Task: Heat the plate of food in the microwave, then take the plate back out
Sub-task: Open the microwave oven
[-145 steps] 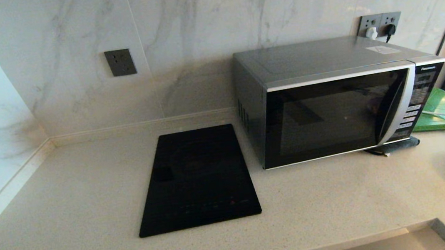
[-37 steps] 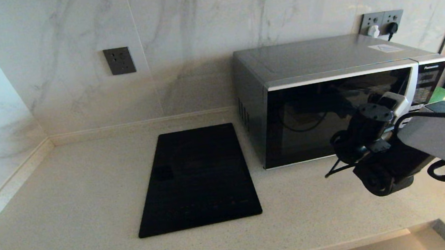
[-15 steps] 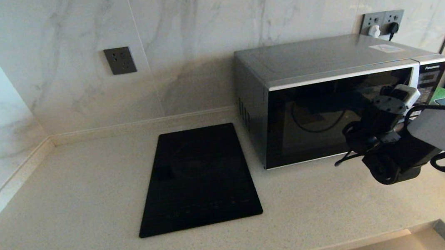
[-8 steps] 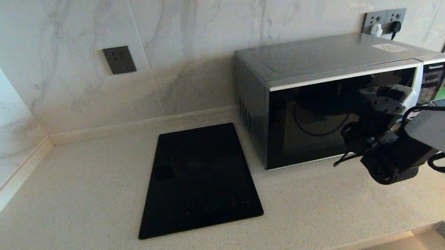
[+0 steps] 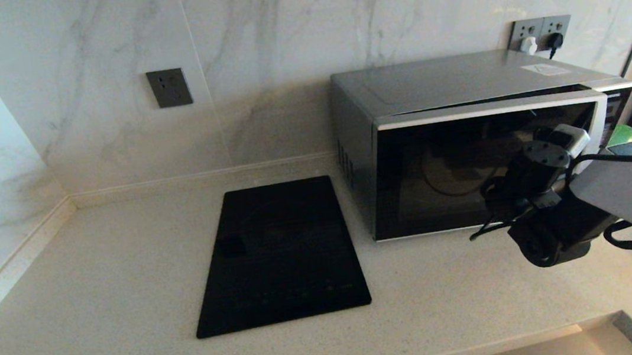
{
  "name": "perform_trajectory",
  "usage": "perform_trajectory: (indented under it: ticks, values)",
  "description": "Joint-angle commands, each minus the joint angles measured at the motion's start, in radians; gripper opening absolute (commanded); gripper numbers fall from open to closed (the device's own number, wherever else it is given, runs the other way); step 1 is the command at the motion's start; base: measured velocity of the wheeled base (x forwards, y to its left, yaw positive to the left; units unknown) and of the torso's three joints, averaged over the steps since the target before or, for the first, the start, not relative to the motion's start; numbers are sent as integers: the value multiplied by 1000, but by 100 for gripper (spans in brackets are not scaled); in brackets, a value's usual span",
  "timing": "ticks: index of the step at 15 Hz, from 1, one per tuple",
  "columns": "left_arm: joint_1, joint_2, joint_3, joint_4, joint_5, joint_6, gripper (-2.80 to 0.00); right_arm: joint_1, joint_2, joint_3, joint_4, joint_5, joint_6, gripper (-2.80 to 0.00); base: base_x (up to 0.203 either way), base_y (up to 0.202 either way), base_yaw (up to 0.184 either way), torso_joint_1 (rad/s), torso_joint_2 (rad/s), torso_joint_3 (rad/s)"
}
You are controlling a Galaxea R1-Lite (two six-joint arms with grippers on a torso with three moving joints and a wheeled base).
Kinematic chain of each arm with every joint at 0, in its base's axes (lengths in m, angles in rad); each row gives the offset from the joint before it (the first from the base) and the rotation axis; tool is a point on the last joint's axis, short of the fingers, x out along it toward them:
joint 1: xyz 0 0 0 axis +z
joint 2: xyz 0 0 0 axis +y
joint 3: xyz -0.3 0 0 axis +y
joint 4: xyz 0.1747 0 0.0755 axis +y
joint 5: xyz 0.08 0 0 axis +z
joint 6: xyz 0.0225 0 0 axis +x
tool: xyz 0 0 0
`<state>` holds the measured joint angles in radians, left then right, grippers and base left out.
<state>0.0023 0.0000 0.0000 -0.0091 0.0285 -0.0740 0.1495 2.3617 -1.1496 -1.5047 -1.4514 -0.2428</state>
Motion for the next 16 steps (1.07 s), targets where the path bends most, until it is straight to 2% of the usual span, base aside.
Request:
perform_trajectory:
  ticks: [1, 7, 11, 16]
  values:
    - [-1, 2, 0, 0, 1, -1, -280, 29, -7, 16, -17, -4, -3, -280, 0, 0, 0, 0, 0, 0]
    - [-1, 2, 0, 0, 1, -1, -280, 112, -56, 117, -25, -7, 0, -280, 0, 0, 0, 0, 0, 0]
    - [-1, 2, 0, 0, 1, -1, -280, 147, -88, 135, -25, -7, 0, -280, 0, 0, 0, 0, 0, 0]
    - [-1, 2, 0, 0, 1, -1, -280, 227, -308, 209, -24, 10, -13, -280, 0, 0, 0, 0, 0, 0]
